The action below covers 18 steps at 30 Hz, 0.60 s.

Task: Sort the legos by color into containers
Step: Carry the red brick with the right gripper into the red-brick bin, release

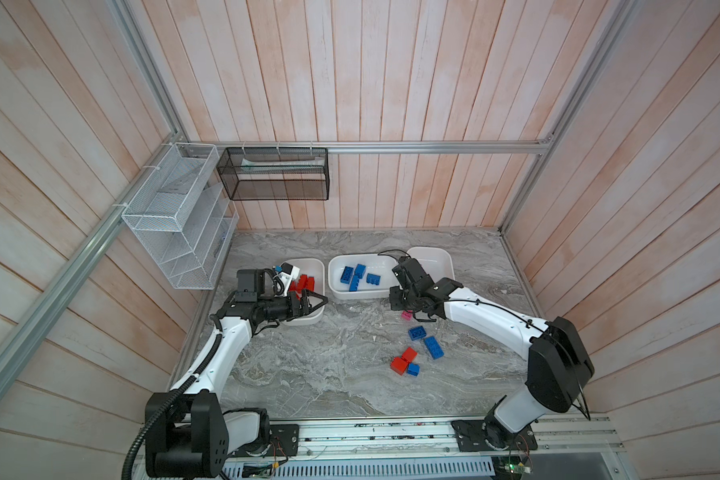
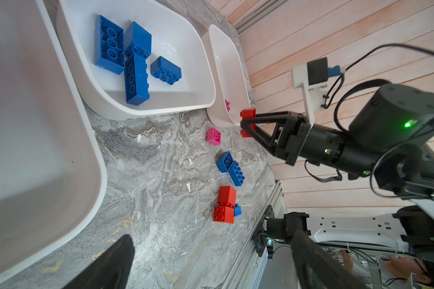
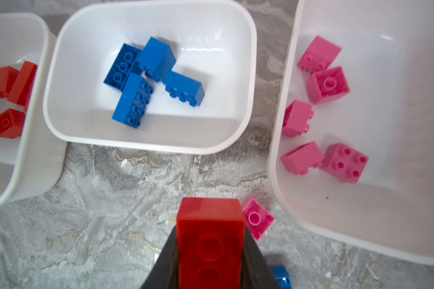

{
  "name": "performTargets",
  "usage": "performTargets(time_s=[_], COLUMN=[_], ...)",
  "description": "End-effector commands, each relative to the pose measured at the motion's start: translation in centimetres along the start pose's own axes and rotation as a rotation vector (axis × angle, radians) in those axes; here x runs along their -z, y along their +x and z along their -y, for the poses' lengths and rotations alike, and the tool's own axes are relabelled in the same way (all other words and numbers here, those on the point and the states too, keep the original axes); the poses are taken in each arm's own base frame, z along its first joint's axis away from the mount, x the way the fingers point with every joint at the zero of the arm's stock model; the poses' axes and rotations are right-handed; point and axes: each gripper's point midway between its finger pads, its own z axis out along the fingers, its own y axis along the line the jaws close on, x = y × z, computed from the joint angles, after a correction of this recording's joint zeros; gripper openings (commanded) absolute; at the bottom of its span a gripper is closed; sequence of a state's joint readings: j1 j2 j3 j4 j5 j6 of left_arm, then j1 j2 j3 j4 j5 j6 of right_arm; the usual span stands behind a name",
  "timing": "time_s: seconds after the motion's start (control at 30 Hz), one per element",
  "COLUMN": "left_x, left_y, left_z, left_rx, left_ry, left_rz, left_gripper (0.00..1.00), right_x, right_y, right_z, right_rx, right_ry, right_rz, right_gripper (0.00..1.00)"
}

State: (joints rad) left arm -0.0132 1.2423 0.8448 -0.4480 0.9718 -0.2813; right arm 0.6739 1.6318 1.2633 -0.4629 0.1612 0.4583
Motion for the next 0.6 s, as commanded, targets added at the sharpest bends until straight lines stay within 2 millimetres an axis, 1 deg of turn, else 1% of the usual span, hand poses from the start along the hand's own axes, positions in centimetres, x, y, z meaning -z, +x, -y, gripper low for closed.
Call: performTargets(time_s=[0.0,0.03,0.07,0.13,0.23,0.3,0.43,0.5,0.57], left_x=[0.5,0.5,0.6,1.0,1.7,2.1,3.3,3.8,4.0], left_y=[-0.4,-0.5,-0.6,-0.8,-1.3,-1.3,-0.7,-0.5,-0.2], left_z=[1.0,1.0,0.9,0.6,0.5,0.6,0.0,0.1,0.1], left_rx=[-0.031,-0.032,-0.032,-0.034,-0.034,-0.027,0.019,0.028,0.048], left_ry=[0.017,0.012,-0.001,-0.042,-0.091,-0.109,-0.165,-0.165,-0.174], left_rz=[0.019,0.024,0.029,0.047,0.080,0.089,0.121,0.140,0.142], left_gripper=[1.00,1.00,1.00,1.00,1.00,1.00,1.00,1.00,1.00], right_x=[-0.7,-0.9,-1.1,-1.6,-2.1,-2.3,-2.6,-3.0,-3.7], right_y=[-2.4,-2.9,-3.4,-3.8,-4.1,-4.4,-5.4,-5.5,-5.3], right_z=[-1.1,-1.6,-2.7,-5.0,-9.2,-12.4,-17.4,-20.3,-22.6], right_rx=[0.083,0.095,0.115,0.144,0.180,0.179,0.161,0.165,0.174], right_ry=[-0.045,-0.069,-0.114,-0.205,-0.327,-0.428,-0.579,-0.655,-0.693], right_rz=[0.025,0.028,0.031,0.013,0.003,0.005,0.014,0.006,-0.003], right_gripper=[0.19,0.19,0.19,0.19,0.19,0.20,0.20,0.20,0.21])
